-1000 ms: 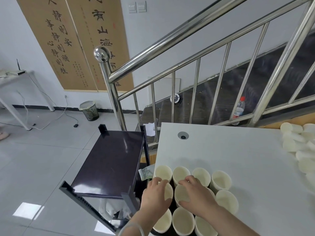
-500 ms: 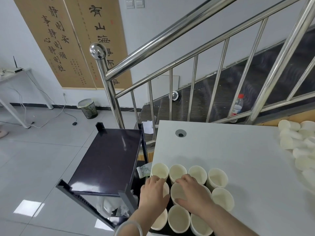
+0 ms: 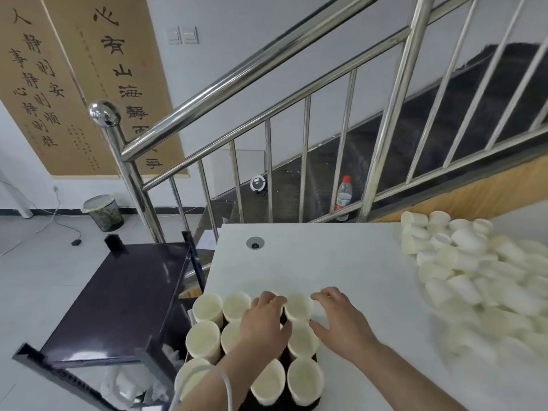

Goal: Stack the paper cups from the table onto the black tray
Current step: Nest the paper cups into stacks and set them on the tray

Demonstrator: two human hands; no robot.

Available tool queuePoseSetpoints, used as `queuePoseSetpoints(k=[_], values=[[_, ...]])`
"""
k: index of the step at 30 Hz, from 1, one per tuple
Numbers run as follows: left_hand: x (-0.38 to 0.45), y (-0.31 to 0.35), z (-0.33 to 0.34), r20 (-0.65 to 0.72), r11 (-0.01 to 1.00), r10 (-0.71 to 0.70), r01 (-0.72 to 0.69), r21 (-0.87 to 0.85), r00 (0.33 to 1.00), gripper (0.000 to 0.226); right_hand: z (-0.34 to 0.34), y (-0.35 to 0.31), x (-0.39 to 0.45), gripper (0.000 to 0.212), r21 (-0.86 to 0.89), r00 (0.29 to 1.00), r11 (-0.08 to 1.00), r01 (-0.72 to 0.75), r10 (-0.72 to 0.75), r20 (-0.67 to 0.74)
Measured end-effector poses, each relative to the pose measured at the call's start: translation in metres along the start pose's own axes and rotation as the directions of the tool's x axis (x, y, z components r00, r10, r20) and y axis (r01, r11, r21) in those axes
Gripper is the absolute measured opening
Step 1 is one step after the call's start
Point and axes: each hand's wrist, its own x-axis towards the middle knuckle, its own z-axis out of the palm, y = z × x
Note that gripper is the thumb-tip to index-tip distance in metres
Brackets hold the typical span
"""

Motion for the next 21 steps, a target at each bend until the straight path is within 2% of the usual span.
queuePoseSetpoints(k=[1, 6, 13, 21], values=[[0.000, 0.001, 0.000, -0.009, 1.000, 0.001, -0.001, -0.013, 1.000, 0.048, -0.001, 0.003, 0.000, 0.052, -0.003, 1.000, 1.000, -0.006, 0.006, -0.009], [0.015, 0.088, 0.032, 0.023, 0.993, 0.086, -0.084, -0.079, 0.996, 0.050, -0.034, 0.089, -0.044, 0.053, -0.032, 0.992, 0.992, -0.121, 0.119, -0.044], [0.033, 0.193, 0.076, 0.076, 0.981, 0.180, -0.173, -0.087, 0.981, 0.049, -0.073, 0.183, -0.089, 0.053, -0.039, 0.970, 0.971, -0.237, 0.235, -0.060], [0.078, 0.255, 0.112, 0.122, 0.976, 0.208, -0.199, -0.085, 0.970, 0.049, -0.095, 0.255, -0.088, 0.054, -0.025, 0.946, 0.946, -0.322, 0.321, -0.037]])
